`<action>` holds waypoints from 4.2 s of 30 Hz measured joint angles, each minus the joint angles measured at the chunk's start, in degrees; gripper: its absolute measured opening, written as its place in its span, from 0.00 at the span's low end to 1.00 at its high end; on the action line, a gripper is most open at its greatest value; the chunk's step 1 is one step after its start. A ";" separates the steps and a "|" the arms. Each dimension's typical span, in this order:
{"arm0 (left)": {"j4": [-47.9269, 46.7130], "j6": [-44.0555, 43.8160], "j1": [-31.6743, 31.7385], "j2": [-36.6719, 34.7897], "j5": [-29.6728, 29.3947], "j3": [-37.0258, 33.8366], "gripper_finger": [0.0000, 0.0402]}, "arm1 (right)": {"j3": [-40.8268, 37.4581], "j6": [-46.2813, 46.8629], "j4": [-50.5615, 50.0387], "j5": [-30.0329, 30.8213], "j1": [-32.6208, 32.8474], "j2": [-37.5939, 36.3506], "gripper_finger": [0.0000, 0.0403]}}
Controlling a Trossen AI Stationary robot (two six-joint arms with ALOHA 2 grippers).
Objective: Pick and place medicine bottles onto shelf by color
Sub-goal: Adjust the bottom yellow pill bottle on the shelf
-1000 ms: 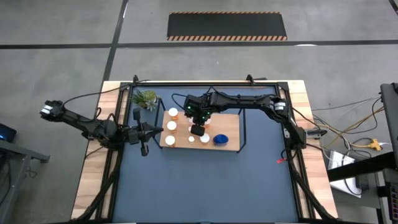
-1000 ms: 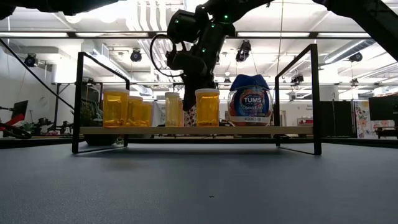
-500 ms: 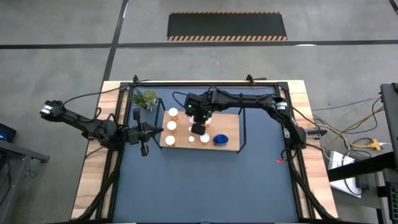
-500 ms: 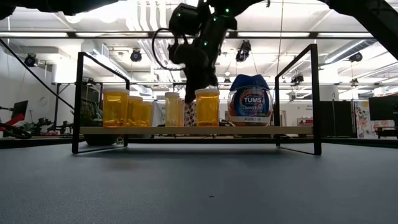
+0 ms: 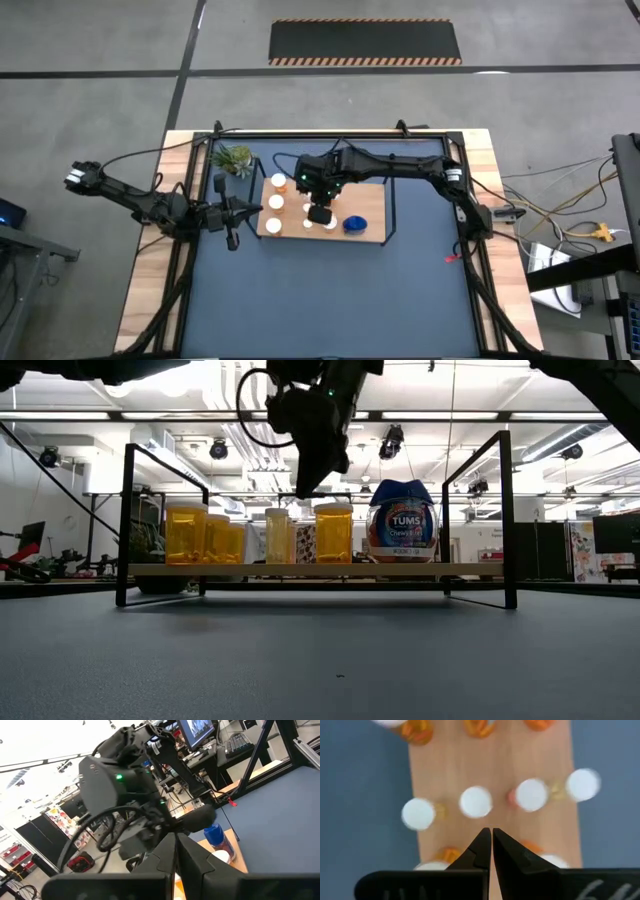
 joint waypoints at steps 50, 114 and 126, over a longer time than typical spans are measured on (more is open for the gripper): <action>-0.04 -0.04 0.02 0.00 0.33 0.00 0.00 | -9.27 -2.78 16.19 7.54 9.29 0.13 0.02; -0.03 -0.04 0.00 0.00 0.33 0.00 0.00 | -6.60 2.28 7.33 7.58 8.89 0.20 0.02; -0.02 -0.04 0.02 0.00 0.24 0.00 0.00 | -6.56 2.17 7.36 7.58 8.89 0.20 0.02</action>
